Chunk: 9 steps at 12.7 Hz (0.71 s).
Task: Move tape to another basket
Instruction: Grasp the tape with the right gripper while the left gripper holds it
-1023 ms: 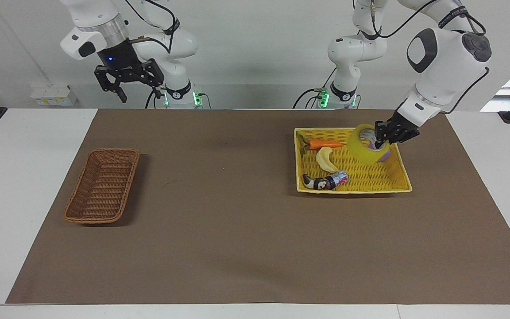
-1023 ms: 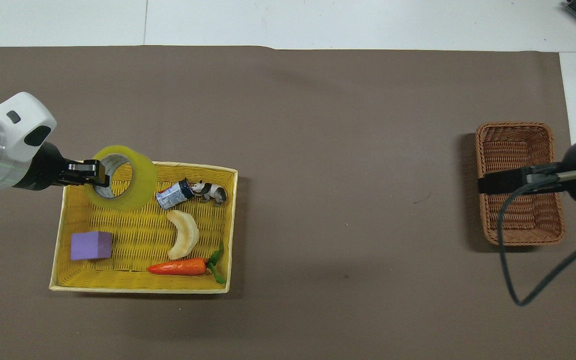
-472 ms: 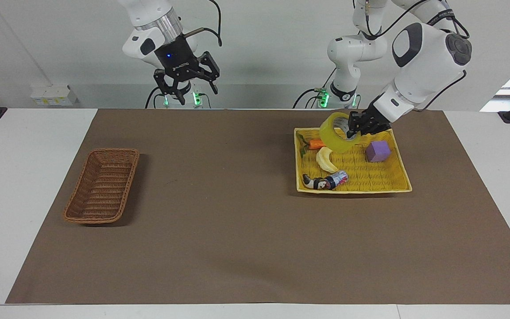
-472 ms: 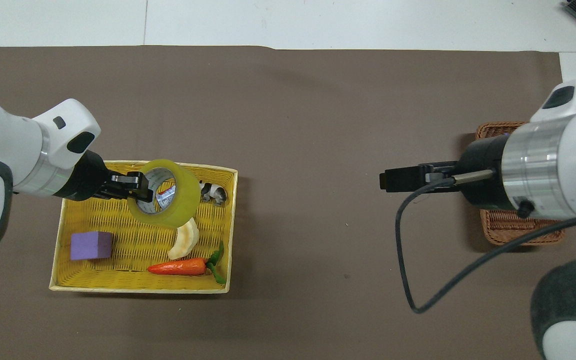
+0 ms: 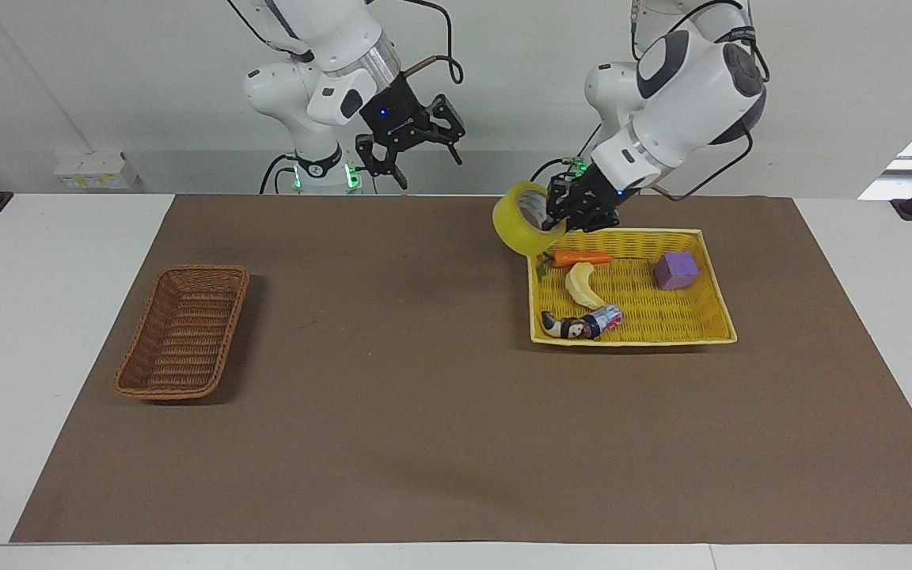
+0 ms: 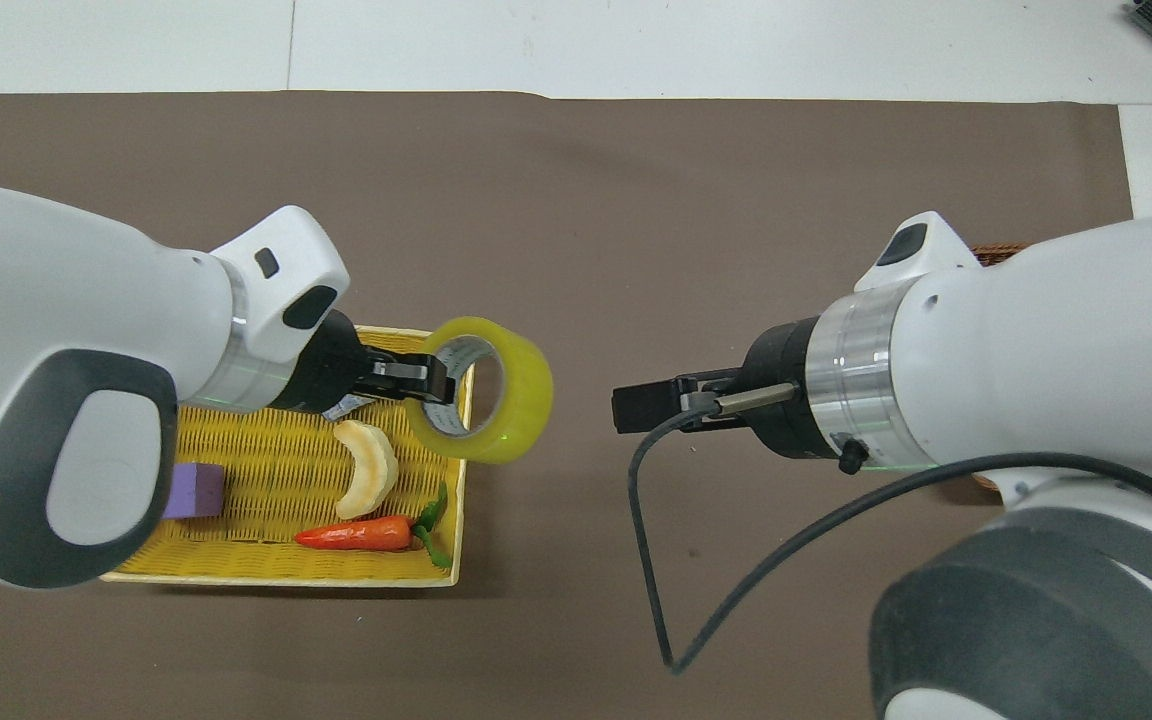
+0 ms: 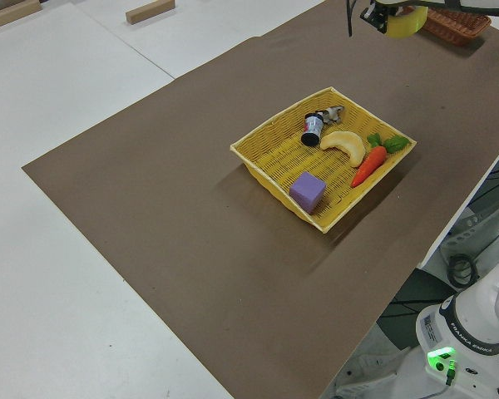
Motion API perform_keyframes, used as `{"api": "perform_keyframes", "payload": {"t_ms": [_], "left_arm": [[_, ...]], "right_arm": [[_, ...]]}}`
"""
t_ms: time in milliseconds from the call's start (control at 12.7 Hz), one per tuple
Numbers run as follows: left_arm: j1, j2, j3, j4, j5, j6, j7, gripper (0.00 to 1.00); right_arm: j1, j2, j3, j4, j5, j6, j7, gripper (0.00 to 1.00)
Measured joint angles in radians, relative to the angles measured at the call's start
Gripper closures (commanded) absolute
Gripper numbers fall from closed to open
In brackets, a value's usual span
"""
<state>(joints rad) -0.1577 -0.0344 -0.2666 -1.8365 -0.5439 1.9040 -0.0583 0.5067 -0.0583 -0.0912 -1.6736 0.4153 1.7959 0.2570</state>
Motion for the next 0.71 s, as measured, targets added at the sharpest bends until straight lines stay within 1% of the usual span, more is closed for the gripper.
{"api": "perform_keyframes", "payload": {"t_ms": [236, 315, 472, 551, 630, 708], "left_arm": [[-0.095, 0.000, -0.006, 0.000, -0.003, 0.044, -0.019, 1.00], [-0.111, -0.001, -0.009, 0.001, -0.006, 0.050, -0.019, 1.00], [-0.123, -0.001, -0.015, 0.001, -0.055, 0.075, -0.024, 1.00], [-0.123, -0.001, -0.016, 0.001, -0.077, 0.080, -0.028, 1.00], [-0.123, -0.001, -0.016, 0.001, -0.087, 0.083, -0.036, 1.00], [-0.123, -0.001, -0.016, 0.002, -0.094, 0.084, -0.049, 1.00]], "right_arm": [[0.023, 0.000, 0.002, -0.034, 0.011, 0.018, -0.002, 0.00], [0.030, 0.000, 0.004, -0.053, 0.025, 0.035, -0.016, 0.00], [0.029, -0.003, 0.003, -0.081, 0.036, 0.039, -0.086, 0.00], [0.023, -0.006, 0.002, -0.093, 0.036, 0.039, -0.122, 0.13], [0.019, -0.011, -0.001, -0.102, 0.037, 0.039, -0.150, 0.48], [0.016, -0.016, -0.002, -0.109, 0.037, 0.039, -0.163, 0.75]]}}
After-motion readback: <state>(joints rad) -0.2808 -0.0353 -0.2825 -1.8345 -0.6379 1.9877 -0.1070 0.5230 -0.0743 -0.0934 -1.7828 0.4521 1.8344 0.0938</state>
